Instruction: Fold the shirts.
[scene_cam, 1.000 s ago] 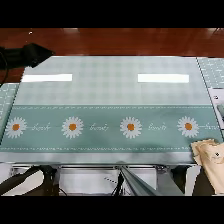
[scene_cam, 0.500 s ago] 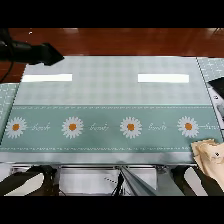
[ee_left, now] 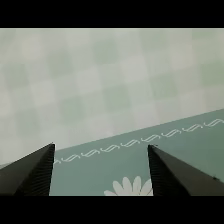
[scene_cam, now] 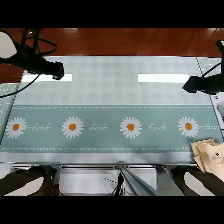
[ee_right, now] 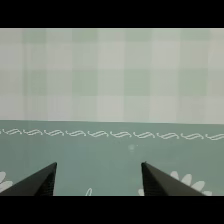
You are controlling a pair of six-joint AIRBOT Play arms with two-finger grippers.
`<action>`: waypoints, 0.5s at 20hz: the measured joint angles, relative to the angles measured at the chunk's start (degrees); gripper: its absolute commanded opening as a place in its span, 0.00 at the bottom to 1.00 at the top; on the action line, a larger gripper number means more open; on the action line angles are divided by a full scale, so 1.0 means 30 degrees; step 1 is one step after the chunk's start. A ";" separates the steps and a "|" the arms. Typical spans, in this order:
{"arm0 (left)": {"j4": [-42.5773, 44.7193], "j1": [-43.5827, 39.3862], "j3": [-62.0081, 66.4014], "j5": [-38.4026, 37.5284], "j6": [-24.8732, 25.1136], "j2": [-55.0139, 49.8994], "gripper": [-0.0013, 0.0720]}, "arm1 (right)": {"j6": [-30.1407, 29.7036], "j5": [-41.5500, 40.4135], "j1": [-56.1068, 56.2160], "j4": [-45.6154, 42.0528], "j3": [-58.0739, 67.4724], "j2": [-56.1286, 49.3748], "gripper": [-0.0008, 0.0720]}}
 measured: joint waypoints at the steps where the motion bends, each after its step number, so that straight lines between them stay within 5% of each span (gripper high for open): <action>1: -0.0007 -0.0204 0.0000 0.0277 -0.0204 -0.0124 0.99 | 0.0029 -0.0007 0.0138 -0.0087 0.0138 -0.0058 0.84; 10: -0.0721 -0.0685 0.0000 0.1049 -0.0838 -0.0918 0.98 | -0.0321 -0.0087 0.0488 -0.0423 0.0452 -0.0204 0.84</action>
